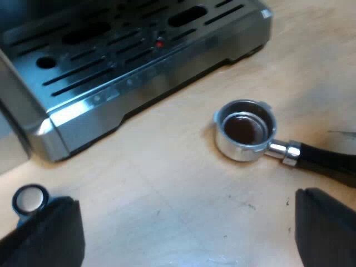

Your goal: Grind coffee beans and then tamp

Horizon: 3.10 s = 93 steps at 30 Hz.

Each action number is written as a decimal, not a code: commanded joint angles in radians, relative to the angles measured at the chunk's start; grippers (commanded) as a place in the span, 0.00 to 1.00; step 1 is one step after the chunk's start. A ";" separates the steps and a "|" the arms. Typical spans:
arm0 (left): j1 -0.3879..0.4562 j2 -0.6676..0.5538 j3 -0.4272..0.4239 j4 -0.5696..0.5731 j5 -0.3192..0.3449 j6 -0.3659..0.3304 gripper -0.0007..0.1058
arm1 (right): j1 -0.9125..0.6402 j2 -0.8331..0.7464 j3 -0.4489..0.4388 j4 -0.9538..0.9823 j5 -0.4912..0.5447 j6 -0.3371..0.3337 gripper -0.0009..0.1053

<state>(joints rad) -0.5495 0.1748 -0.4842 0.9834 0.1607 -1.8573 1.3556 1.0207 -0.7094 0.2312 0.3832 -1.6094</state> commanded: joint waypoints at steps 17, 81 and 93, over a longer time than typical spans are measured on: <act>0.286 0.193 -0.014 -0.075 0.006 0.009 0.75 | 0.000 0.142 -0.006 -0.261 -0.044 -0.043 0.67; 0.317 1.012 -0.046 -0.353 -0.066 0.107 0.24 | 0.000 0.294 -0.006 -0.475 -0.044 -0.033 0.67; 0.317 0.808 -0.046 -0.270 -0.068 0.112 0.01 | 0.000 0.294 -0.006 -0.482 -0.042 -0.033 0.67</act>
<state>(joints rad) -0.2329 0.9905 -0.5241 0.7057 0.0958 -1.7455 1.3556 1.3192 -0.7094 -0.2434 0.3358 -1.6385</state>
